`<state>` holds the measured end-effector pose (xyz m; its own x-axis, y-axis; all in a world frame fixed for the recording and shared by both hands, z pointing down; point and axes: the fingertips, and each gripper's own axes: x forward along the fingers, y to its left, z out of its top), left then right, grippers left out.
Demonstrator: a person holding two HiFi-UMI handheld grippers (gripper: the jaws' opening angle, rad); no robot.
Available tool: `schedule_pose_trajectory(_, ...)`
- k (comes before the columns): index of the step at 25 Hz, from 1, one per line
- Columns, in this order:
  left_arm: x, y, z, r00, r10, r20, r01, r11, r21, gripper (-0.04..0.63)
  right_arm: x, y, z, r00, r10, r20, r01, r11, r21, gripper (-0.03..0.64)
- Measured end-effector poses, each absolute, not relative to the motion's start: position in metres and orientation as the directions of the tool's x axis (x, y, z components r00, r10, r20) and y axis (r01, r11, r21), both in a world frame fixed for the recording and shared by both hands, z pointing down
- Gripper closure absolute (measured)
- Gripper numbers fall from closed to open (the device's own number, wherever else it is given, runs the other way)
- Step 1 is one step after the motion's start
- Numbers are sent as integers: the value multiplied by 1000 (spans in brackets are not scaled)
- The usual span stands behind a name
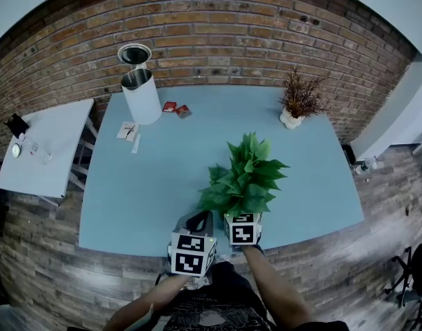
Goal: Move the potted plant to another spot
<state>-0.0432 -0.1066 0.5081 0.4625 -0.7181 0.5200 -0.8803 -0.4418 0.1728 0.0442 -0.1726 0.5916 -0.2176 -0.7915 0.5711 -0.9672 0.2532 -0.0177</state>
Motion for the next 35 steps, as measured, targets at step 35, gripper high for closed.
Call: schedule_pose_trajectory(35, -28, -72, 511, 509, -695, 507, -854, -481, 198, 597, 50, -122, 577, -221, -802, 555, -969, 245, -32, 178)
